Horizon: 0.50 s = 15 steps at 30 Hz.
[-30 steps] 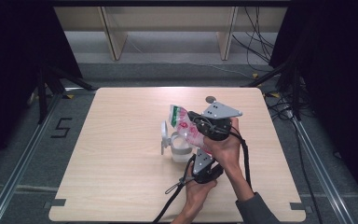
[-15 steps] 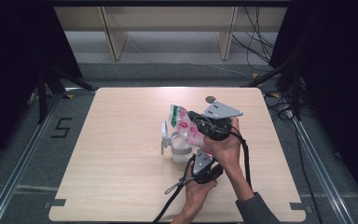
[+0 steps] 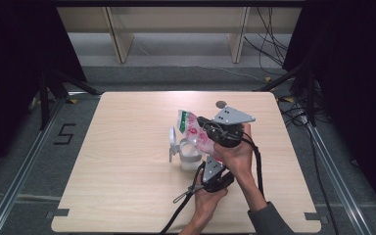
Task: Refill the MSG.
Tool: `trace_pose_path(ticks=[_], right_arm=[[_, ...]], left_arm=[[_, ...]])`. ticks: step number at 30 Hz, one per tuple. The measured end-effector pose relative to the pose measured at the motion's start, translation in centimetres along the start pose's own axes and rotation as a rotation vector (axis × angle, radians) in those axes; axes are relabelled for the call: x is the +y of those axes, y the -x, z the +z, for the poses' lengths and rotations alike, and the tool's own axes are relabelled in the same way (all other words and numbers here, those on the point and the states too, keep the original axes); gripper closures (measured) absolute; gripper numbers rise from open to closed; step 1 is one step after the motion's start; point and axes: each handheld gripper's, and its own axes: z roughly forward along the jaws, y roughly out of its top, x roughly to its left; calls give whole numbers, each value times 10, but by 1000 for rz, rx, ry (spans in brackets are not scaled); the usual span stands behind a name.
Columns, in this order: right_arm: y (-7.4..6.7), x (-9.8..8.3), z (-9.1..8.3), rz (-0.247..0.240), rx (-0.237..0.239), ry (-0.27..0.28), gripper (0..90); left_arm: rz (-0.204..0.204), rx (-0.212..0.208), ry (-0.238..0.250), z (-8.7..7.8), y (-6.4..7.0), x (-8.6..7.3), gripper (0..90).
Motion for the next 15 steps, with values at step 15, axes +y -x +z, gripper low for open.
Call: trace_pose_path(ticks=[15], right_arm=[[0, 0, 2, -9, 3, 13, 898]], left_arm=[[-1, -1, 5, 0, 0, 0, 780]])
